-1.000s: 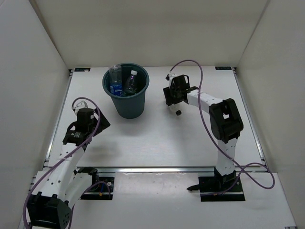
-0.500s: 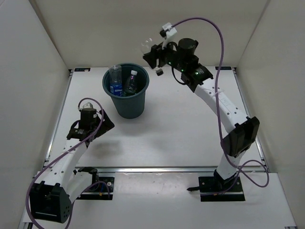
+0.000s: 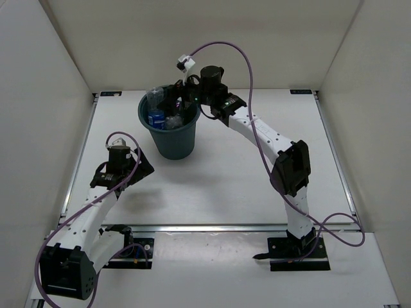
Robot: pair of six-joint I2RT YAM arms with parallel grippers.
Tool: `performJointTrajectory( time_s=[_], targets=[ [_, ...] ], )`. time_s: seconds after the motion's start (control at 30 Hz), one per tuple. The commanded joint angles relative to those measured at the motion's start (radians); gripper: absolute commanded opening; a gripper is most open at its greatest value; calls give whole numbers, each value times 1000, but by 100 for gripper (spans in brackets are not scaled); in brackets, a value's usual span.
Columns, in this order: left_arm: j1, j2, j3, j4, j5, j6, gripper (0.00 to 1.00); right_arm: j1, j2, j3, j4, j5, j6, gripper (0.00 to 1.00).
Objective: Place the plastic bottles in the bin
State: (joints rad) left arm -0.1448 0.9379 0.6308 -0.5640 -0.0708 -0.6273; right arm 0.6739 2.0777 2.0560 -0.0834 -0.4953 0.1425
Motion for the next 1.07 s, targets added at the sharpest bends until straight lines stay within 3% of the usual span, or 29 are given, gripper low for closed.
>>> performJointTrajectory(
  time_s=[0.0,0.13,0.27,0.33,0.5,0.73,0.87,1.03],
  targets=[
    [-7,-11,41,-8,-11,12,99,-7,-60,13,68,-5,5,99],
    [-12,-7,47,-1,9,17,99,-25,-114,7,-5,35,-32,100],
    [-3,1,66,-39,6,35,99,-51,-237,-97,-199,283,-96,99],
    [-2,13,82,-57,-4,49,99,-97,-312,-189,-298,328,-48,99],
    [11,42,142,-85,-23,72,99,-399,-543,-602,-394,198,132,99],
    [31,104,253,-103,-61,107,99,-730,-861,-971,-473,354,192,100],
    [30,117,273,-111,-83,107,99,-839,-935,-1020,-536,397,149,99],
    [36,104,273,-109,-89,106,98,-843,-959,-1031,-573,432,128,99]
  ],
)
